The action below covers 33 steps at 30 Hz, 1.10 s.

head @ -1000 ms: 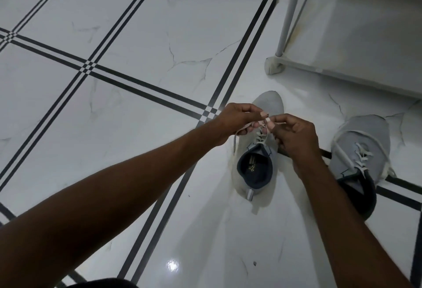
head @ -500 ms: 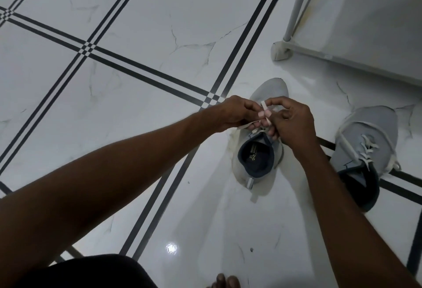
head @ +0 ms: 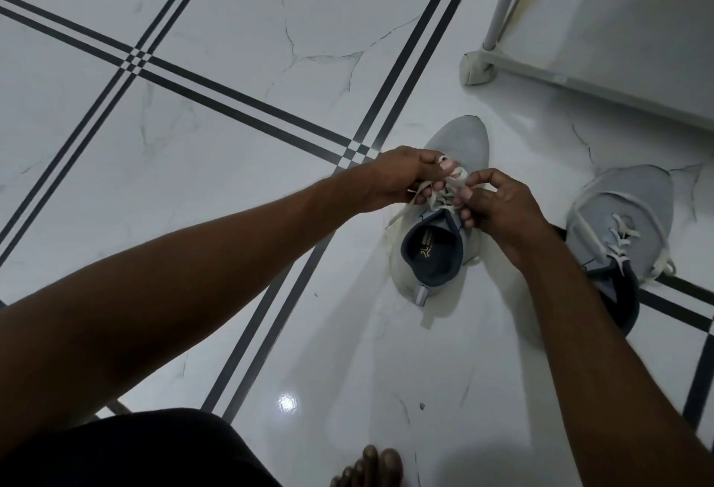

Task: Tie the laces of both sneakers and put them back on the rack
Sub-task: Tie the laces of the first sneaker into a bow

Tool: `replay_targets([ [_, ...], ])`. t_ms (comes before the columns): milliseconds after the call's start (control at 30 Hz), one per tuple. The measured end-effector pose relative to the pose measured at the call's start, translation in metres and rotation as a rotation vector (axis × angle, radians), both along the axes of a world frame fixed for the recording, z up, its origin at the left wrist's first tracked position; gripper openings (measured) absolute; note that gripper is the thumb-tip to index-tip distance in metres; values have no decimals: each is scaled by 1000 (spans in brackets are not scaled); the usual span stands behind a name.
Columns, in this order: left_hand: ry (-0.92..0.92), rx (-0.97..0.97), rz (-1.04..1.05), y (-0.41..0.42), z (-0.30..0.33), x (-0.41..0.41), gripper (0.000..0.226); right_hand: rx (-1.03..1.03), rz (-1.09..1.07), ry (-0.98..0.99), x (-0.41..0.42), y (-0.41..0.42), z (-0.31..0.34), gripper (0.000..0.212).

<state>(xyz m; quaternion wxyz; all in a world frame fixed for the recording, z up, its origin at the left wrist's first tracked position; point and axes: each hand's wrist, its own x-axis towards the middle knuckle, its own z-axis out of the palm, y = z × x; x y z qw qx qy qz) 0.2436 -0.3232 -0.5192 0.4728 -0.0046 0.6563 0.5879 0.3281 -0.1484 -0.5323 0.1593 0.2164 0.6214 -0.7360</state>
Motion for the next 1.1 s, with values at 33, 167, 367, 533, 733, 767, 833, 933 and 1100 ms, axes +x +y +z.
replay_targets([
  [33,83,-21,-57,-3,2,-2,14,-7,-1,-6,-1,-1,-1,8],
  [167,544,-259,-239,-1,11,-6,13,-19,-34,-51,-5,-3,-1,13],
  [367,1122,-508,-172,21,-1,18,9,-35,68,-86,-9,-2,6,21],
  [533,886,-348,-31,12,-2,17,7,41,33,-109,-11,-5,6,11],
  [733,642,-376,-34,-30,-2,10,10,557,-141,-123,-7,15,-7,14],
  [767,607,-387,-36,-38,-6,11,10,626,-161,-115,-4,18,-10,19],
  [833,494,-365,1,-43,-12,13,11,711,-177,-90,-1,16,-11,17],
  [933,344,-247,91,-26,-8,8,8,543,-222,-76,-9,9,-6,6],
  [1100,62,-12,209,-10,-2,7,17,-35,-402,-147,-20,-4,1,20],
])
